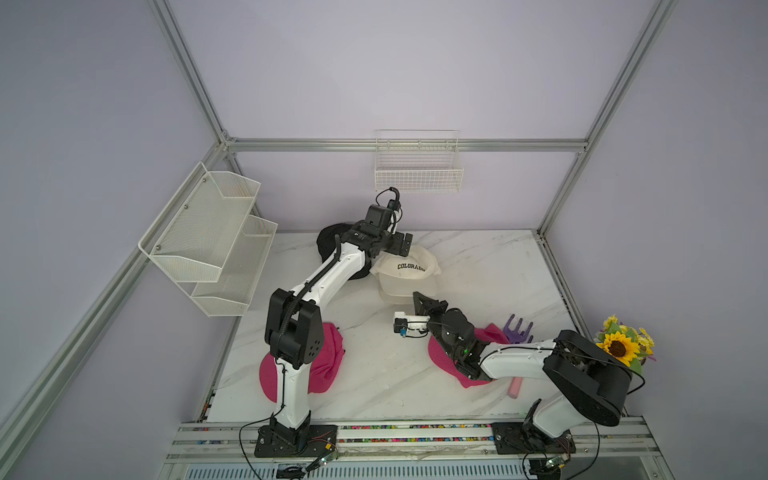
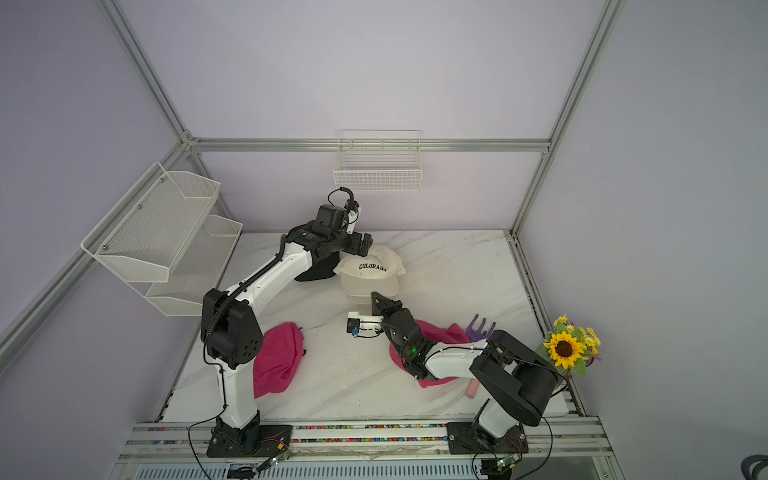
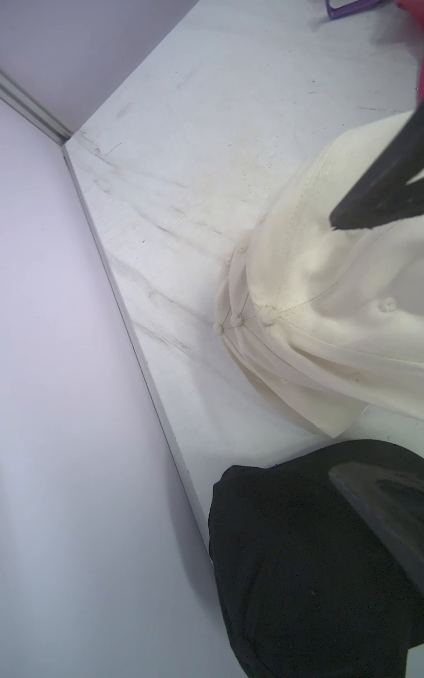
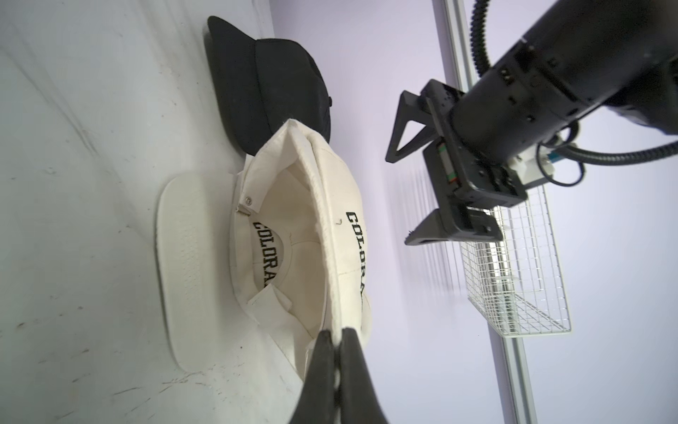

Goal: Stack the baseball caps by color
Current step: Move the baseball cap to the center of the board.

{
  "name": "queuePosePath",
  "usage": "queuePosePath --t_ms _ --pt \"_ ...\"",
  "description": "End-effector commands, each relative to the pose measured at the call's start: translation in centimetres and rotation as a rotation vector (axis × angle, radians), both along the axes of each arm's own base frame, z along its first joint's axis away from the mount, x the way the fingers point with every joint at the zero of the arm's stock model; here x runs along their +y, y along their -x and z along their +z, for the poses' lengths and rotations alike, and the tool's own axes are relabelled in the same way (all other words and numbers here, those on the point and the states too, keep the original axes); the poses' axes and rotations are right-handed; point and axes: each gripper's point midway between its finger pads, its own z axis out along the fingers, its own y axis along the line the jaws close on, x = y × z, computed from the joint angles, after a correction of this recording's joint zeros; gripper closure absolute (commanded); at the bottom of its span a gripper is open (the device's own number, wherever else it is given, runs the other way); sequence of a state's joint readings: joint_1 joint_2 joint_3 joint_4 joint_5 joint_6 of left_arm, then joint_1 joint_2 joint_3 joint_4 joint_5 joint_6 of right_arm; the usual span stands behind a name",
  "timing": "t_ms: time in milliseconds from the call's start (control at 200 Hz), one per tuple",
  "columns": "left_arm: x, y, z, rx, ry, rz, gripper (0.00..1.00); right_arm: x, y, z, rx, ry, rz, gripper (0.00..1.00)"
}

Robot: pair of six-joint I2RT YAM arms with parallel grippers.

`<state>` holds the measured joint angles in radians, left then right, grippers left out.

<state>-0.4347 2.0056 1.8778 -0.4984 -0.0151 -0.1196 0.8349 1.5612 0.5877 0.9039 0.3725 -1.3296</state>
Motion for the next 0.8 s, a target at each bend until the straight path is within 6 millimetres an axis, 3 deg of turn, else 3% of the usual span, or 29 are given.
queuePosePath --t_ms 0,225,365,551,681,796 --pt "0.0 -1.7 2.3 -0.062 0.080 0.023 0.00 0.2 -1.1 1.0 -0.038 0.020 0.018 1.00" --pt "-1.7 -3.0 1.0 -0.042 0.129 -0.029 0.00 0.6 -3.6 0.1 -0.072 0.068 0.038 1.00" --pt "-2.7 -3.8 -0.1 -0.020 0.151 -0.058 0.00 1.2 -3.6 -3.4 -0.007 0.141 0.103 1.00" --pt "-4.7 -5.3 -3.0 0.022 0.191 -0.107 0.00 1.7 -3.5 -7.5 0.063 0.166 0.138 1.00" --pt "-6.1 -6.0 -5.5 0.079 0.244 -0.130 0.00 0.8 -5.1 -9.1 0.078 0.159 0.090 1.00" --pt "-6.6 -6.4 -7.7 0.117 0.259 -0.129 0.00 0.6 -5.6 -9.1 0.082 0.149 0.091 1.00"
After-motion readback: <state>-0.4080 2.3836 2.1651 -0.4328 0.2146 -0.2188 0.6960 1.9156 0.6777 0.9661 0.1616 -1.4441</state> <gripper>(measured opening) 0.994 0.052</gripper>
